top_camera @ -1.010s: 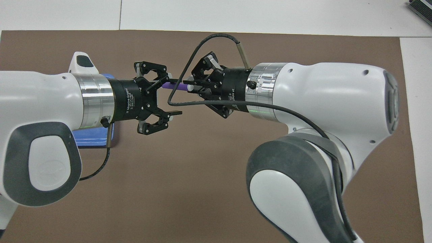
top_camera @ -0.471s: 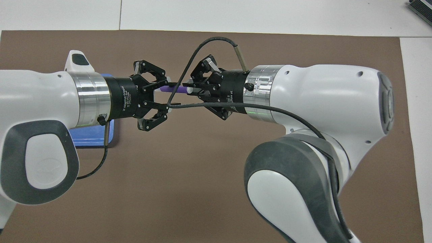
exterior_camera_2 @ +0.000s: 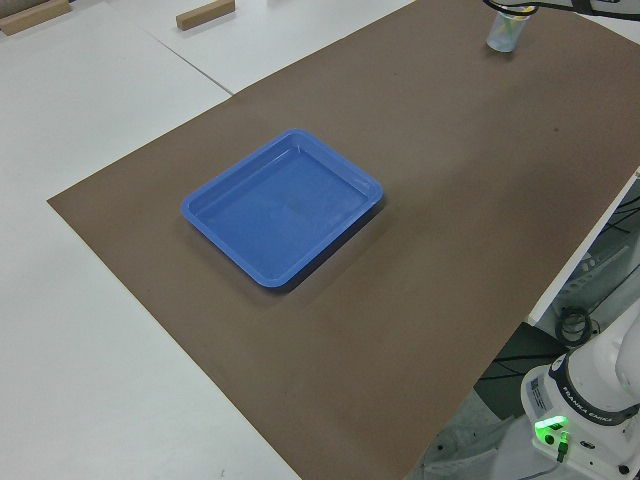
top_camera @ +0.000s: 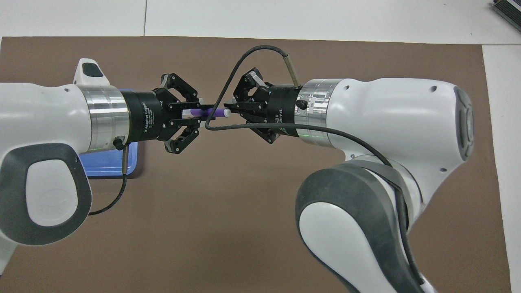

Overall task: Right arm passes pens to left for tray arrangement
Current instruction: 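Close the left gripper on the pen while the right gripper releases, then lower the pen into the blue tray while the right gripper returns to the cup, then release the pen in the tray with the left gripper, then grasp the green highlighter in the cup with the right gripper and lift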

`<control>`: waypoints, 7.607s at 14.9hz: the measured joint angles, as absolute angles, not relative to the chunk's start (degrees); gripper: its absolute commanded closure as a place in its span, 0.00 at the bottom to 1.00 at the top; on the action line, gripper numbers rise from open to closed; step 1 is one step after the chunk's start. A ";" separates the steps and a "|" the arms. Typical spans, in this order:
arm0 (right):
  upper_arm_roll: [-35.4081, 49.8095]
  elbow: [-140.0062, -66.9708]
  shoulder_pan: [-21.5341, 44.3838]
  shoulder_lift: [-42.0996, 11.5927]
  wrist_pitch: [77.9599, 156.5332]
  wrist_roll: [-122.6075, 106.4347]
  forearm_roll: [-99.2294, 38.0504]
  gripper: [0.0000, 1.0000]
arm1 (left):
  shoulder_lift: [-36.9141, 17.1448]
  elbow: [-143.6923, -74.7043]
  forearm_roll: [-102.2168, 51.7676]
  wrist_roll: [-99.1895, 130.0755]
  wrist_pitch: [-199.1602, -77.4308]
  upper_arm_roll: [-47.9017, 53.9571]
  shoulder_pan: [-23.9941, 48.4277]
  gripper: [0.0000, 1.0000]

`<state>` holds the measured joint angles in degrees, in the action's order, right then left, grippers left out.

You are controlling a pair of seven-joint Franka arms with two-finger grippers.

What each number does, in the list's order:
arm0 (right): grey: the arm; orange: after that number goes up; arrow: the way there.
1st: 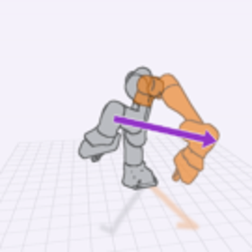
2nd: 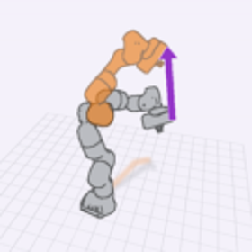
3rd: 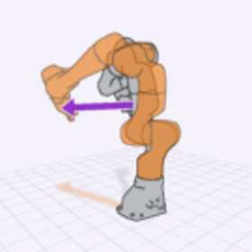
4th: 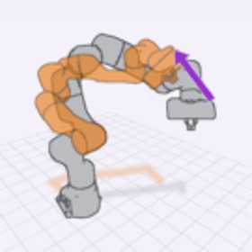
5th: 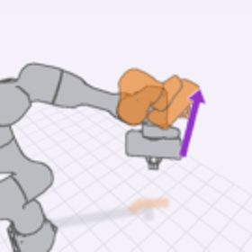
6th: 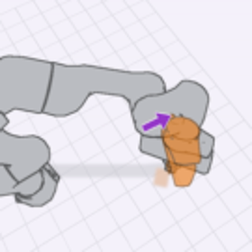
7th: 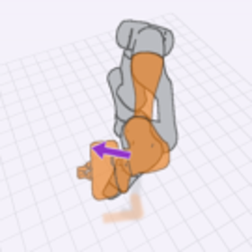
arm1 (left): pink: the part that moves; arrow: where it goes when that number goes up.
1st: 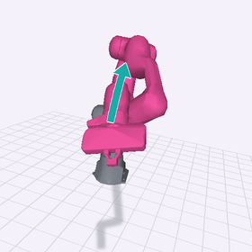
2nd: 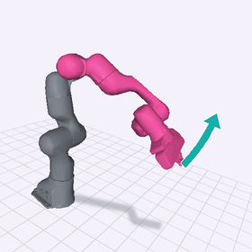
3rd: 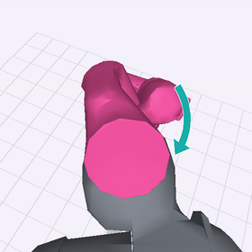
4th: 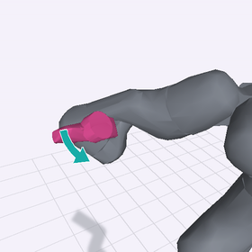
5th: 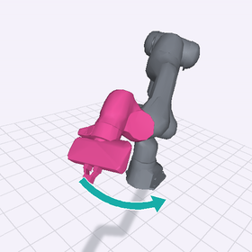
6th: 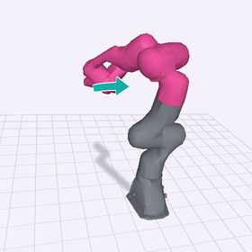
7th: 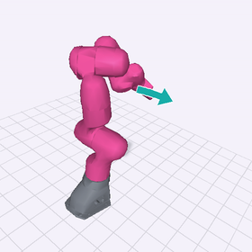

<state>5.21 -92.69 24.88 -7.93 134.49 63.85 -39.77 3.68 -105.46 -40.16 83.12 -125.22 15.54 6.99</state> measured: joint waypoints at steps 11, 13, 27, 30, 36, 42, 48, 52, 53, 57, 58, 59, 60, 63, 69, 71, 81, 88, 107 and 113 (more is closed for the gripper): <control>4.62 -92.58 21.48 -7.66 123.69 46.66 -36.47 0.06 | 4.76 -108.46 -25.78 58.28 -113.42 15.30 6.77 1.00; 4.53 -92.47 18.48 -7.40 118.11 35.54 -31.41 0.02 | 5.86 -110.59 -24.37 54.14 -112.53 15.27 6.50 1.00; 4.29 -98.21 6.01 -7.05 117.85 -22.19 -11.66 0.02 | 11.24 -124.12 -9.19 20.26 -112.72 14.94 -2.98 1.00; 4.30 -100.83 5.53 -7.59 121.92 -26.56 -10.07 0.09 | 10.53 -124.13 -8.51 12.19 -112.98 14.78 -7.63 1.00; 4.28 -103.99 2.43 -9.49 125.84 -30.82 -6.41 0.12 | 9.56 -124.13 -7.82 8.46 -113.76 14.87 -9.41 1.00; 4.41 -104.98 0.56 -15.71 131.33 -33.20 -6.39 0.31 | 8.35 -124.14 -6.29 2.85 -115.64 14.82 -13.29 1.00; 4.45 -105.15 0.41 -16.43 131.93 -33.20 -5.61 0.34 | 4.36 -124.06 -1.23 -1.76 -121.52 14.72 -16.67 1.00; 4.37 -105.31 -0.16 -16.43 131.95 -33.20 -5.43 0.37 | -0.13 -122.43 2.17 -3.73 -126.71 14.69 -18.81 1.00; 4.36 -105.54 -0.36 -16.44 131.95 -33.20 -5.42 0.41 | -1.90 -121.20 3.46 -3.80 -127.62 14.69 -19.35 1.00; 4.34 -106.10 -0.48 -16.44 132.14 -33.21 -5.41 0.54 | -11.37 -113.66 7.69 -6.13 -128.81 14.65 -22.68 1.00; 4.34 -106.18 -0.48 -16.44 132.16 -33.21 -5.41 0.60 | -13.65 -111.76 7.87 -7.89 -128.88 14.65 -23.62 1.00; 4.34 -106.24 -0.48 -16.44 132.16 -33.21 -5.41 0.61 | -15.75 -110.14 7.88 -9.58 -129.09 14.64 -24.42 1.00; 4.34 -106.27 -0.48 -16.44 132.16 -33.21 -5.41 0.63 | -17.53 -108.99 7.88 -10.63 -129.83 14.64 -24.89 1.00; 4.34 -106.33 -0.48 -16.44 132.16 -33.21 -5.40 0.70 | -20.68 -108.02 8.20 -11.56 -132.41 14.79 -25.08 1.00; 4.35 -106.35 -0.48 -16.40 132.18 -33.21 -5.40 1.00 | -21.78 -107.97 10.76 -12.20 -134.05 14.64 -26.12 1.00; 4.35 -106.35 -0.48 -16.40 132.15 -33.21 -5.40 1.00 | -21.80 -107.99 10.86 -12.28 -134.14 14.64 -26.28 1.00; 4.80 -100.53 -0.31 -14.06 124.58 -33.21 -4.65 1.00 | -22.98 -108.81 10.93 -12.30 -134.13 14.65 -26.77 0.86; 6.98 -96.07 -0.15 -8.57 116.37 -33.24 -4.58 1.00 | -22.98 -108.81 10.94 -12.30 -134.13 14.71 -26.77 0.75; 17.64 -86.01 0.14 -6.88 103.06 9.51 -12.94 1.00 | -22.98 -108.81 10.95 -12.32 -134.13 14.71 -26.77 0.28; 17.79 -85.96 1.69 -6.86 103.67 23.97 -17.87 1.00 | -22.98 -108.59 10.95 -12.32 -134.13 14.71 -26.77 0.18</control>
<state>17.79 -85.96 1.69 -6.86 103.67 23.97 -17.87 -22.98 -108.59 10.95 -12.32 -134.13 14.71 -26.77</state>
